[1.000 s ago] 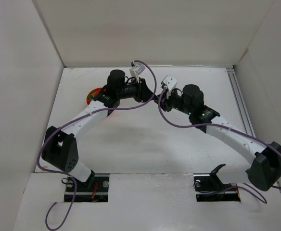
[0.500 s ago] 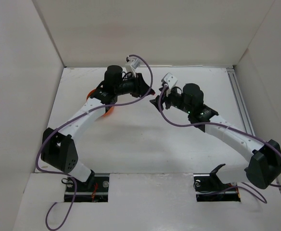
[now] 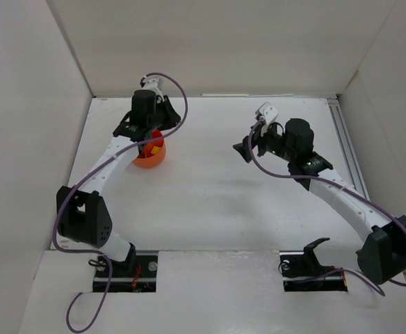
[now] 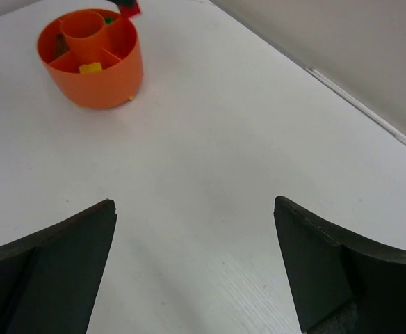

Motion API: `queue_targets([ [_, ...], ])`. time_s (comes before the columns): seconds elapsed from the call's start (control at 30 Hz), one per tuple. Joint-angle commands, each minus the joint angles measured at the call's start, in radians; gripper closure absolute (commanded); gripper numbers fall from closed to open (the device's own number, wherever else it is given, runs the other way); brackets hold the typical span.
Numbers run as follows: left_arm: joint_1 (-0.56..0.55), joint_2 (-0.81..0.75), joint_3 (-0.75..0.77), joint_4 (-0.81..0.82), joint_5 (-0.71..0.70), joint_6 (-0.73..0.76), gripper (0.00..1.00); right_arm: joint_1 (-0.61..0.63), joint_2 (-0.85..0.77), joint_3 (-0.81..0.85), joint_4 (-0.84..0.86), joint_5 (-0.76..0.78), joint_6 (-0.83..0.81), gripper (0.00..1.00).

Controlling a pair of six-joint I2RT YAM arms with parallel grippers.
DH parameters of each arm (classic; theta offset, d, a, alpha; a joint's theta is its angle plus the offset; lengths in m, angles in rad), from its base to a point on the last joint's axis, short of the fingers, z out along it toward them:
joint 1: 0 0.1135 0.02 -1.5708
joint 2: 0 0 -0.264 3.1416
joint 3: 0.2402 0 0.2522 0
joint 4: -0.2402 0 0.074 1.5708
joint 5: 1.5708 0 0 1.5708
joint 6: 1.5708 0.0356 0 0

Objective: Sort the legos into containers by color

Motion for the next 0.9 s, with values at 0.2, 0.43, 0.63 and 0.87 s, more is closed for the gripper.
queue_targets([
  [0.2, 0.115, 0.121, 0.149, -0.147, -0.283, 0.01, 1.0, -0.149, 0.05, 0.023, -0.1, -0.023, 0.048, 0.0],
  [0.43, 0.124, 0.178, 0.178, -0.239, -0.381, 0.03, 1.0, -0.18, 0.078, 0.023, -0.123, -0.032, 0.048, 0.0],
  [0.63, 0.124, 0.25, 0.224, -0.285, -0.415, 0.021, 1.0, -0.199, 0.098, 0.032, -0.132, -0.046, 0.048, 0.0],
  [0.87, 0.124, 0.292, 0.262, -0.323, -0.437, 0.012, 1.0, -0.199, 0.108, 0.032, -0.141, -0.055, 0.048, 0.0],
])
